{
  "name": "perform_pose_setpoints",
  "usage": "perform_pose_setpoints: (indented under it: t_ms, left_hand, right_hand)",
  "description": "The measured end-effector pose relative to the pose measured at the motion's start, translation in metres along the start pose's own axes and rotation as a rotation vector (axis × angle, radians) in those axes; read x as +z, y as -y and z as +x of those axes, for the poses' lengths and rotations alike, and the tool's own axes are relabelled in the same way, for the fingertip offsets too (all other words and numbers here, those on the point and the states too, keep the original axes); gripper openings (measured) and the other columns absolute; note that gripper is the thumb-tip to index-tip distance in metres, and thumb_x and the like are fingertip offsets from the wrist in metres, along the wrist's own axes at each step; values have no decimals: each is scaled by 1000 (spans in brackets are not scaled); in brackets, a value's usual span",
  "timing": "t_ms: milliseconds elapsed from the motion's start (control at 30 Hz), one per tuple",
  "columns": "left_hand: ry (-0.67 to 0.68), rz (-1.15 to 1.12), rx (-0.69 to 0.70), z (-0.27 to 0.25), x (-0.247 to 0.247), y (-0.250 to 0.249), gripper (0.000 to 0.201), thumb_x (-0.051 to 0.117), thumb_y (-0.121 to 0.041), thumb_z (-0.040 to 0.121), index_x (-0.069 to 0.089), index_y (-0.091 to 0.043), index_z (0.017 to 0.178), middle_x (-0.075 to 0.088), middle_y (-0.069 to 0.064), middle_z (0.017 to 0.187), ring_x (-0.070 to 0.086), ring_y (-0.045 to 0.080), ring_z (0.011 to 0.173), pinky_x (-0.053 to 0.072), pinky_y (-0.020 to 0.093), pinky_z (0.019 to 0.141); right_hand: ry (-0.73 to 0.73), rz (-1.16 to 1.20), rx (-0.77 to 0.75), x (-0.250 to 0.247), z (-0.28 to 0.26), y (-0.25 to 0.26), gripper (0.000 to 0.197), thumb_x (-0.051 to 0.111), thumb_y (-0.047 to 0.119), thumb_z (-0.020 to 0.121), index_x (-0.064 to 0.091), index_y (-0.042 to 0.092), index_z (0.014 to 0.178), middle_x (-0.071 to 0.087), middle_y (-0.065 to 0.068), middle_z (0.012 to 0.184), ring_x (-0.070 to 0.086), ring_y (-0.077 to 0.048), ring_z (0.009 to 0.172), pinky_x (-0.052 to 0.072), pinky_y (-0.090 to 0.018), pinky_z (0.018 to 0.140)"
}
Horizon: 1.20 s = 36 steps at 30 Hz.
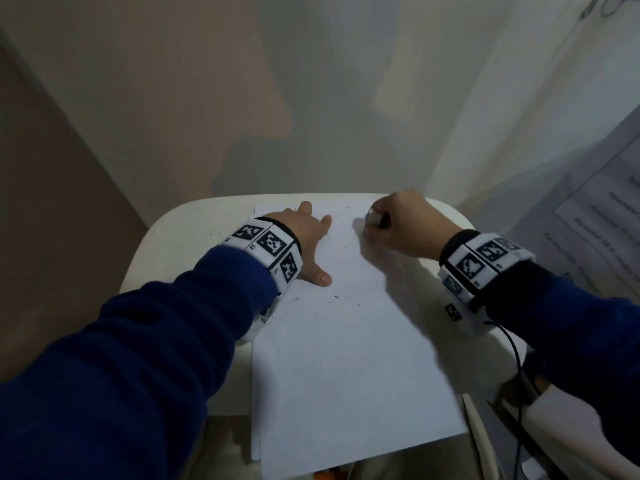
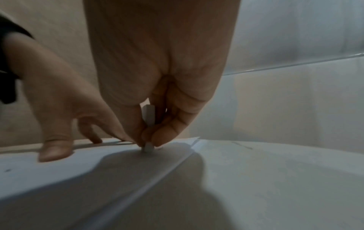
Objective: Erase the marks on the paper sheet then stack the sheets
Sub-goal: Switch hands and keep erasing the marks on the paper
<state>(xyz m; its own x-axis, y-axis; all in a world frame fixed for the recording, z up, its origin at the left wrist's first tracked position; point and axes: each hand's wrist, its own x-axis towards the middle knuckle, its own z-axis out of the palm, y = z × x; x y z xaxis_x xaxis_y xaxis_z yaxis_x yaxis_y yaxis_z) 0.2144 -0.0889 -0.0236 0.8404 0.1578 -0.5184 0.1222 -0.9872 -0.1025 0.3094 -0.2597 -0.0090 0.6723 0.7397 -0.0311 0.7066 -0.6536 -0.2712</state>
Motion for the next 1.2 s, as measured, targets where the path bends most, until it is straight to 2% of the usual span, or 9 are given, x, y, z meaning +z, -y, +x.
perform_pose_setpoints:
  t_ms: [133, 233, 433, 533, 733, 867, 933, 1100, 1200]
  left_hand:
    - [-3, -6, -2, -1, -1, 0, 116, 66, -72, 77, 0, -25, 160, 9, 8, 163, 33, 30, 144, 46, 49, 104]
    - [-1, -7, -2, -1, -1, 0, 116, 65, -73, 77, -1, -25, 160, 9, 9, 163, 33, 30, 143, 46, 49, 104]
    - [-6, -7, 0, -2, -1, 0, 116, 66, -72, 77, 0, -25, 160, 9, 8, 163, 33, 30, 143, 45, 49, 104]
    - [-5, -11, -4, -3, -1, 0, 116, 64, -73, 78, -2, -26, 160, 7, 8, 163, 32, 30, 144, 45, 49, 105]
    - [-13, -5, 4, -2, 0, 1, 115, 65, -73, 77, 0, -25, 160, 12, 8, 161, 34, 29, 142, 46, 49, 104]
    - [-13, -5, 3, -3, 0, 0, 116, 63, -74, 77, -2, -25, 160, 11, 8, 162, 35, 29, 142, 46, 49, 103]
    - [-16, -9, -2, -2, 1, 1, 116, 64, -74, 77, -1, -26, 160, 12, 7, 162, 34, 29, 143, 46, 50, 104]
    - [-26, -21, 9, 0, 2, 1, 116, 66, -73, 76, 1, -26, 160, 14, 9, 161, 34, 30, 143, 44, 50, 106]
    - [-22, -38, -4, -2, 2, 2, 116, 65, -74, 76, -1, -28, 160, 9, 7, 163, 31, 28, 145, 44, 51, 106]
  right_hand:
    - [45, -94, -38, -1, -8, 0, 18, 62, 30, 85, 67, 16, 75, 64, 3, 68, 59, -18, 65, 36, -14, 51]
    - [-16, 4, 20, -2, 3, -10, 12, 63, 18, 83, 69, 11, 74, 66, -1, 69, 60, -23, 66, 42, -26, 56]
    - [38, -135, -57, 1, -13, 2, 22, 61, 35, 87, 66, 17, 75, 64, 3, 68, 57, -16, 64, 33, -13, 50]
    - [-13, 2, 6, -5, 0, -11, 13, 65, 22, 84, 70, 14, 76, 68, -2, 72, 63, -22, 69, 40, -24, 54]
    - [56, -20, -136, 10, -19, 19, 27, 59, 26, 86, 60, 8, 67, 59, -4, 60, 48, -17, 55, 34, -18, 54]
    - [-8, -2, -40, 0, -6, 5, 19, 60, 19, 87, 66, 6, 74, 65, -7, 69, 47, -18, 58, 37, -7, 54]
    - [-16, 28, -25, 3, 2, 4, 17, 58, 14, 86, 66, 5, 73, 66, -8, 70, 50, -19, 59, 35, -12, 48]
    - [73, -9, -185, 23, -7, 29, 30, 58, 30, 88, 60, 11, 65, 59, -1, 59, 50, -16, 57, 45, -28, 60]
    - [4, 30, -84, 15, 11, 11, 22, 58, 20, 83, 61, 6, 66, 61, -7, 61, 55, -24, 59, 46, -33, 61]
